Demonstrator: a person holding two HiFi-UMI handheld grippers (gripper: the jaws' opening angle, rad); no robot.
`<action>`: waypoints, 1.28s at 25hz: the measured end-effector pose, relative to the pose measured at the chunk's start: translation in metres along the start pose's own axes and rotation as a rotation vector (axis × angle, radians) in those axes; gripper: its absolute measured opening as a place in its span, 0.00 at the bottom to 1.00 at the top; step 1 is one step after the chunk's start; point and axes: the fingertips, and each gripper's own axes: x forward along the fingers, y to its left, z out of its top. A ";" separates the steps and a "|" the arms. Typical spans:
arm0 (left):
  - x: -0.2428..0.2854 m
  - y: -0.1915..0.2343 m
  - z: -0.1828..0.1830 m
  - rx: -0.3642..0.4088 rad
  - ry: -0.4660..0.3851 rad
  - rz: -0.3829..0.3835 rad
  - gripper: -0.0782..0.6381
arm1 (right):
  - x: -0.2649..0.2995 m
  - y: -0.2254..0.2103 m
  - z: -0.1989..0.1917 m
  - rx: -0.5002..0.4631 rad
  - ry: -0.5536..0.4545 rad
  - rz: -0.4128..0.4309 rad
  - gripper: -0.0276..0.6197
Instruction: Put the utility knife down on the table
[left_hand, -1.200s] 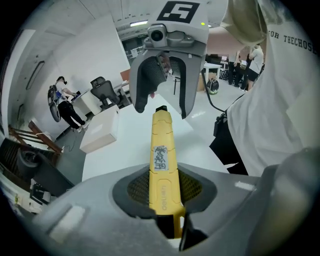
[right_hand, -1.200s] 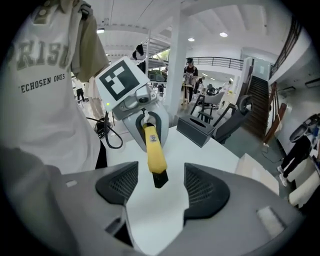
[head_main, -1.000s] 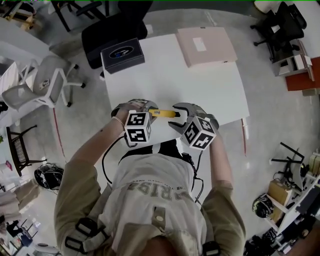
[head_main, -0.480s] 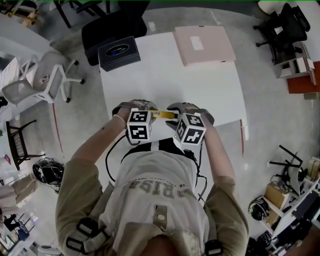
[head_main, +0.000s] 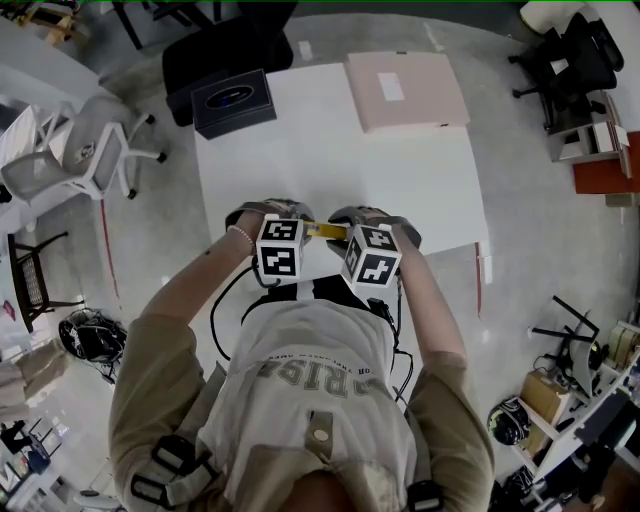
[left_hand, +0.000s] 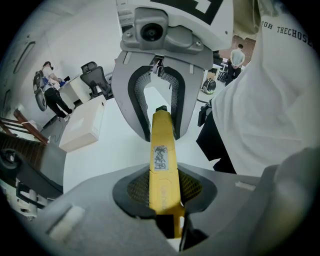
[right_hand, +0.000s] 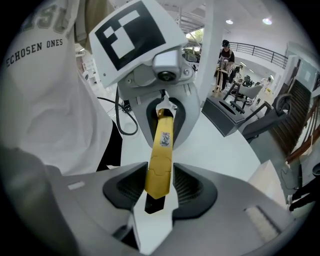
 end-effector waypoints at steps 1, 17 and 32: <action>0.001 0.000 0.001 0.000 0.001 0.000 0.24 | 0.000 0.000 0.000 -0.001 0.000 -0.001 0.28; 0.011 0.001 0.003 -0.045 -0.035 0.005 0.25 | 0.004 -0.003 -0.011 0.074 -0.011 0.011 0.25; 0.029 0.004 -0.008 -0.104 -0.059 0.038 0.26 | 0.018 -0.005 -0.014 0.109 -0.052 0.020 0.25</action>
